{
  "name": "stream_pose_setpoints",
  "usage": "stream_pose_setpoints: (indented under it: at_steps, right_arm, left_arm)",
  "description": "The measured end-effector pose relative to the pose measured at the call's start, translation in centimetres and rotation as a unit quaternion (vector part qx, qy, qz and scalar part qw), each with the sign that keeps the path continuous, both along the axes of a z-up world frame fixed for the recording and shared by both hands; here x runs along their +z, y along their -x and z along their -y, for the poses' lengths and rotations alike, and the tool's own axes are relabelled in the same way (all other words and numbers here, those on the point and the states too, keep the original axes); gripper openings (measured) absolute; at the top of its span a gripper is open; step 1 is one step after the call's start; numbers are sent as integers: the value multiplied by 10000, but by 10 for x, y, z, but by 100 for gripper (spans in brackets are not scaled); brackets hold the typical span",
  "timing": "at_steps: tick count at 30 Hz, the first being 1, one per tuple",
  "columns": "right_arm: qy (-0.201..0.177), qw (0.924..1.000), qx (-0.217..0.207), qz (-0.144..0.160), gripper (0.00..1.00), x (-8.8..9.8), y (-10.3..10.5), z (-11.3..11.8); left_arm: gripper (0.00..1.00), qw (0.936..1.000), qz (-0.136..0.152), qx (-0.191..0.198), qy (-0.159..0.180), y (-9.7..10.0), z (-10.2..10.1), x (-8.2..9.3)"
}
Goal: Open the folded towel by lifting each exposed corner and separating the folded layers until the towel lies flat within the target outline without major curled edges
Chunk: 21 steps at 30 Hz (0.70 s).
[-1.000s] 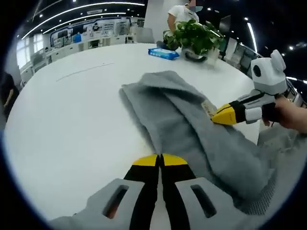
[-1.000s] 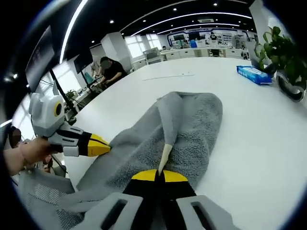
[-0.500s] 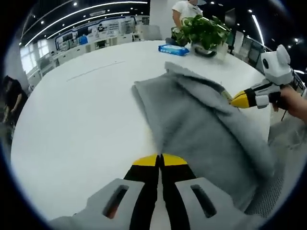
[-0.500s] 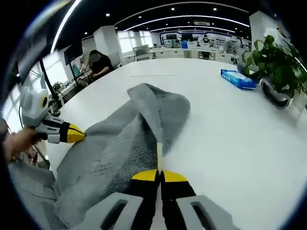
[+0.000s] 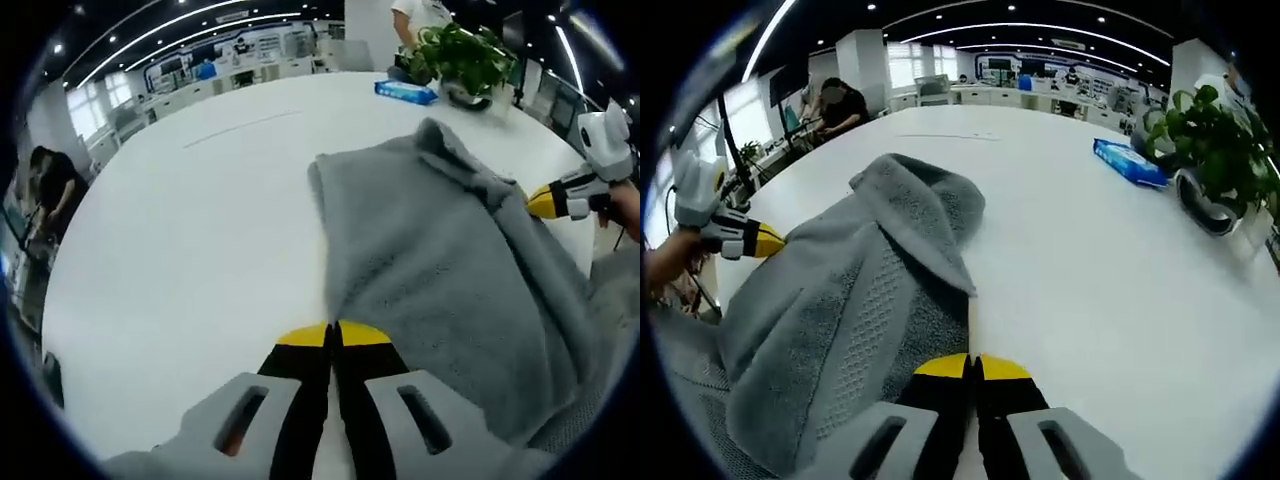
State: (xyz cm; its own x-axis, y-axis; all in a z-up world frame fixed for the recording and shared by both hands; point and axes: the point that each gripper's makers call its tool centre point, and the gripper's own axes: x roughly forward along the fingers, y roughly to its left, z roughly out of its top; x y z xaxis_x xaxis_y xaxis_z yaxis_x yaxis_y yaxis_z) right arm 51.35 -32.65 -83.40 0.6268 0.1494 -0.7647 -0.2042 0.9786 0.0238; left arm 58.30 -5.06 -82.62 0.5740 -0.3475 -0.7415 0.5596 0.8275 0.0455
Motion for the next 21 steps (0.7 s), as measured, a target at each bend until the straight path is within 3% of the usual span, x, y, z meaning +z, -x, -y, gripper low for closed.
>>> stream_pose_setpoints:
  at_steps: [7, 12, 21]
  right_arm:
    - [106, 9999, -98, -88, 0, -3, 4, 17]
    - [152, 9997, -126, -153, 0, -3, 6, 26]
    - [193, 9995, 54, -244, 0, -4, 7, 30]
  left_arm:
    - [1, 9998, -69, 136, -106, -6, -15, 0]
    - [1, 9989, -8, -2, -477, -9, -31, -4]
    - [1, 9984, 14, 173, -539, -16, -60, -3]
